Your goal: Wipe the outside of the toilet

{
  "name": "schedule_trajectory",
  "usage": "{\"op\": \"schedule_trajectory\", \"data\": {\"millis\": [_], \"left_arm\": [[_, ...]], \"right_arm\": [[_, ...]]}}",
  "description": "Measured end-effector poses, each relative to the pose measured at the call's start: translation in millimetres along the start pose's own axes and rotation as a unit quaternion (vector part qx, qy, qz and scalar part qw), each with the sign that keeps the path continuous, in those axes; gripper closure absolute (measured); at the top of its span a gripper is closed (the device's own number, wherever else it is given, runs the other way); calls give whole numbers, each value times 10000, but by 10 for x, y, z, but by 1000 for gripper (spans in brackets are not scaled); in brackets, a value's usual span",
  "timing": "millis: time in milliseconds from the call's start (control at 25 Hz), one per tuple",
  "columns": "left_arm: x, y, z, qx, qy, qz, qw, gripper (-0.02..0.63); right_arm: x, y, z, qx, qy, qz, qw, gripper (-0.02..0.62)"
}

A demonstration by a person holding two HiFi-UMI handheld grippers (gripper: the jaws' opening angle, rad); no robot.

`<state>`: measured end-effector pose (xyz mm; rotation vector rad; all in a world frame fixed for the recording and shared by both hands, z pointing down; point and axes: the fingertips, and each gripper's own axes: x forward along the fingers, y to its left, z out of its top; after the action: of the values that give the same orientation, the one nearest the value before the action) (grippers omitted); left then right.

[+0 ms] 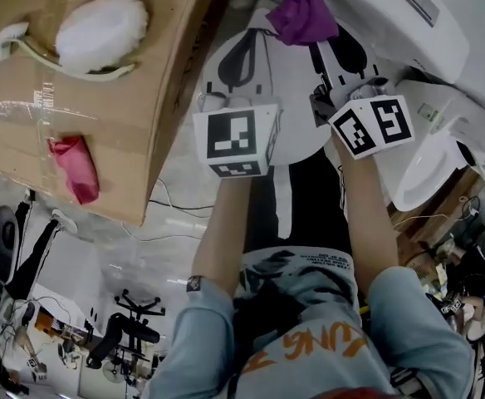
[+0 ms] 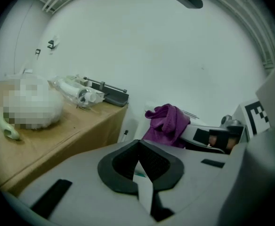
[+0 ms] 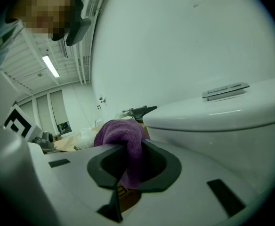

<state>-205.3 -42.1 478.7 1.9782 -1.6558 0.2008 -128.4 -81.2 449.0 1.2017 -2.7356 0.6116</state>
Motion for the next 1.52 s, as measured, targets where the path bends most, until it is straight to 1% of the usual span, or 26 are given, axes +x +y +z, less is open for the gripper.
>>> {"op": "schedule_trajectory", "data": {"millis": [160, 240, 400, 560, 680, 840, 1000, 1160, 1360, 1520], "left_arm": [[72, 29, -55, 157, 34, -135, 9998, 581], [68, 69, -79, 205, 41, -133, 9997, 581], [91, 136, -107, 83, -10, -79, 9999, 581], [139, 136, -196, 203, 107, -85, 9997, 581], [222, 60, -196, 234, 147, -155, 9995, 581], [289, -47, -102, 366, 87, -273, 9989, 581], [337, -163, -168, 323, 168, -287, 9989, 581], [348, -321, -191, 416, 205, -359, 9983, 581], [381, -440, -240, 548, 309, -391, 9973, 581], [424, -555, -284, 548, 350, -418, 9970, 581]], "right_arm": [[198, 5, 34, -20, -244, 60, 9997, 523], [297, 11, 19, 15, -370, 52, 9993, 523], [489, -78, 9, 150, -623, -78, 9979, 523], [575, -145, -9, 304, -796, -142, 9963, 523], [530, -245, 19, 274, -865, -153, 9958, 523], [496, -325, 81, 147, -922, -129, 9955, 523], [405, -391, 95, 304, -973, -196, 9946, 523], [249, -484, 140, 329, -1019, -287, 9938, 523], [105, -595, 116, 539, -1113, -406, 9915, 523], [-38, -712, 109, 582, -1125, -505, 9907, 523]]}}
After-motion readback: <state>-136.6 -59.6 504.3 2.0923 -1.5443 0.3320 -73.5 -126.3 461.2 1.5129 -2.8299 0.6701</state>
